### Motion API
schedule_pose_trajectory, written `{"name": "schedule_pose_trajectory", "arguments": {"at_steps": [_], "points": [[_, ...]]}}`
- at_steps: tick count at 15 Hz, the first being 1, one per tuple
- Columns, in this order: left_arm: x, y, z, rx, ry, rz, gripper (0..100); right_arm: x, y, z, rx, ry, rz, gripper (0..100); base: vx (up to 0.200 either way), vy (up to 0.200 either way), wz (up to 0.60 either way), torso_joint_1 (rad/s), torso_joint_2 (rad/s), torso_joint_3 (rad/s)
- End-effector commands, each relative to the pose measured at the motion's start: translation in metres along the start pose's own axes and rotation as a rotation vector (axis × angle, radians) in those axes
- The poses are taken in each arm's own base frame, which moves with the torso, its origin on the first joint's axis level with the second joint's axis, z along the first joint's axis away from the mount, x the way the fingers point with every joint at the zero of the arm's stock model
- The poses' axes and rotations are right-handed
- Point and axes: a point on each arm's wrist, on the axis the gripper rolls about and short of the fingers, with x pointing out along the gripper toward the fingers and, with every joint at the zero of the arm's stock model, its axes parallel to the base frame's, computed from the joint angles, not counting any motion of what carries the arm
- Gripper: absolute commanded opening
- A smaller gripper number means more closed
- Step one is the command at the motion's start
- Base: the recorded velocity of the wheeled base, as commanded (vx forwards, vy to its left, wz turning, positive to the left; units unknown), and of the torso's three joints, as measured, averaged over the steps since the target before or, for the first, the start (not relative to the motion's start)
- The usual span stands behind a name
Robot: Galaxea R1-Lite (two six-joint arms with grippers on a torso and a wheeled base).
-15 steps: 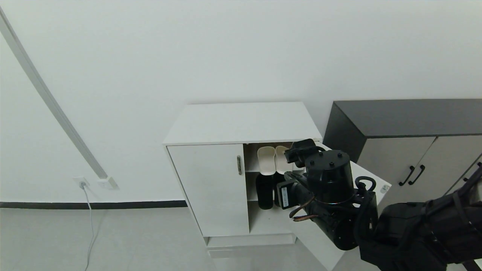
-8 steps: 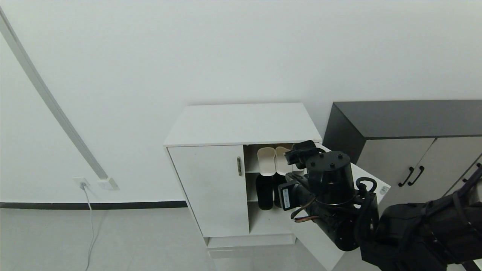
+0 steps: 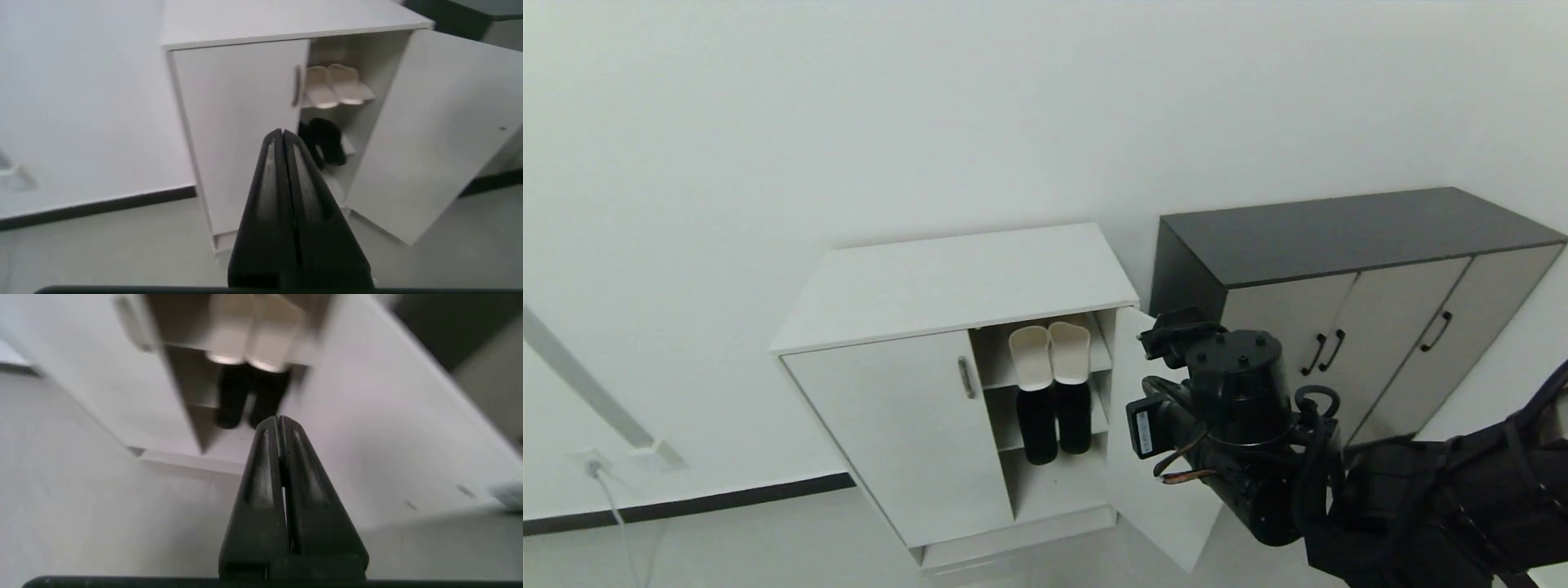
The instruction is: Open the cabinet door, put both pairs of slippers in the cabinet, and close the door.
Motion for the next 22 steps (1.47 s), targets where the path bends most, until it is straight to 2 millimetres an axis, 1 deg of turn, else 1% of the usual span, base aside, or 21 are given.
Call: {"name": "schedule_pose_trajectory", "arguments": {"at_steps": [1, 9, 14, 17, 19, 21, 22], "points": [[0.0, 0.0, 0.0, 0.001, 0.001, 0.0, 0, 0.0, -0.001, -0.001, -0.002, 0.003, -0.001, 0, 0.0, 0.0, 0.0, 0.0, 0.0, 0.0], [0.0, 0.0, 0.0, 0.001, 0.001, 0.0, 0, 0.001, -0.002, -0.003, -0.013, 0.008, -0.005, 0, 0.0, 0.0, 0.0, 0.0, 0.0, 0.0], [0.0, 0.0, 0.0, 0.0, 0.001, 0.0, 0, 0.002, -0.001, -0.003, -0.011, 0.003, -0.004, 0, -0.2, 0.0, 0.0, 0.002, 0.0, 0.0], [0.0, 0.0, 0.0, 0.0, 0.001, 0.0, 0, 0.004, -0.004, -0.003, -0.01, 0.002, -0.013, 0, 0.0, 0.0, 0.0, 0.0, 0.0, 0.0], [0.0, 0.0, 0.0, 0.003, 0.001, 0.0, 0, 0.009, -0.013, 0.0, -0.008, -0.003, -0.042, 0, 0.0, 0.0, 0.0, 0.0, 0.0, 0.0], [0.0, 0.0, 0.0, 0.004, 0.001, 0.0, 0, 0.024, -0.034, 0.011, 0.003, -0.03, -0.099, 0, 0.0, 0.0, 0.0, 0.0, 0.0, 0.0], [0.0, 0.0, 0.0, 0.004, 0.001, 0.0, 0, 0.032, -0.044, 0.015, 0.013, -0.038, -0.1, 0, 0.0, 0.0, 0.0, 0.0, 0.0, 0.0]]}}
